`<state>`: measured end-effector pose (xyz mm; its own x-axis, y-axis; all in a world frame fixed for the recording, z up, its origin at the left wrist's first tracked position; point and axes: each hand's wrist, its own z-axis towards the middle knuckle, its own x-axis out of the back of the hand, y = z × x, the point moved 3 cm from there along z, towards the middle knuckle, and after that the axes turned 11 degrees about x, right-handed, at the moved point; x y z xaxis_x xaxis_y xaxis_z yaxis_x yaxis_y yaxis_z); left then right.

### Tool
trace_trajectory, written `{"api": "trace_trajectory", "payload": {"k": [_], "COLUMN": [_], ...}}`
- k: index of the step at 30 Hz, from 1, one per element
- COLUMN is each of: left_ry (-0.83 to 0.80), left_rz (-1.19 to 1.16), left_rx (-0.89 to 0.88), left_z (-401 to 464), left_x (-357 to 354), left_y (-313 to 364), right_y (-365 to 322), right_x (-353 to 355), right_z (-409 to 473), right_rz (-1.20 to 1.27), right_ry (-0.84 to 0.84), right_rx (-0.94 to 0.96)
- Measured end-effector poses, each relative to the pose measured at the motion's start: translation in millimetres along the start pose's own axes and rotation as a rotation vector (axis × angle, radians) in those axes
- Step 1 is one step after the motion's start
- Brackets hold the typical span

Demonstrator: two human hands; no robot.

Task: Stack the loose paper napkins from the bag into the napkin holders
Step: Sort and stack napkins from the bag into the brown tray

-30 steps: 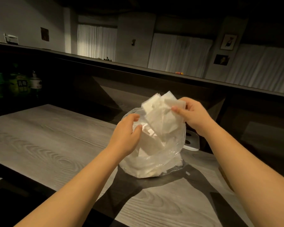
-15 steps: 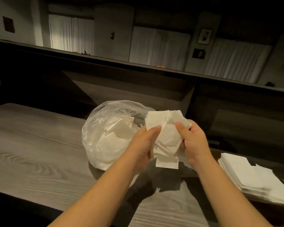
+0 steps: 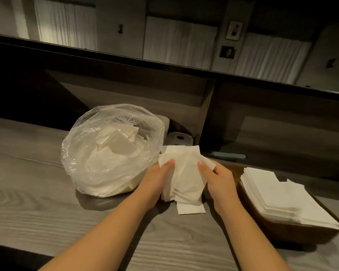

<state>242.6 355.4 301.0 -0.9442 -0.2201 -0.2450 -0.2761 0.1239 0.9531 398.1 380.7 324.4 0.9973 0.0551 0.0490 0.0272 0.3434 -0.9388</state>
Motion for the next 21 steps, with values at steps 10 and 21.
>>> {"api": "trace_trajectory", "payload": {"k": [10,21], "left_ry": [-0.037,-0.215], "left_rz": [-0.091,-0.174], "left_rx": [0.060,0.274], "left_z": [0.7,-2.3], "left_x": [-1.3,-3.4], "left_y": [-4.8,-9.6], "right_y": [-16.1,-3.5], "right_x": [14.3,-21.7], "right_z": [-3.2,4.0], "right_rz": [0.107,-0.416], "right_ry": [0.077,-0.122], "right_rx": [0.206,0.318]}}
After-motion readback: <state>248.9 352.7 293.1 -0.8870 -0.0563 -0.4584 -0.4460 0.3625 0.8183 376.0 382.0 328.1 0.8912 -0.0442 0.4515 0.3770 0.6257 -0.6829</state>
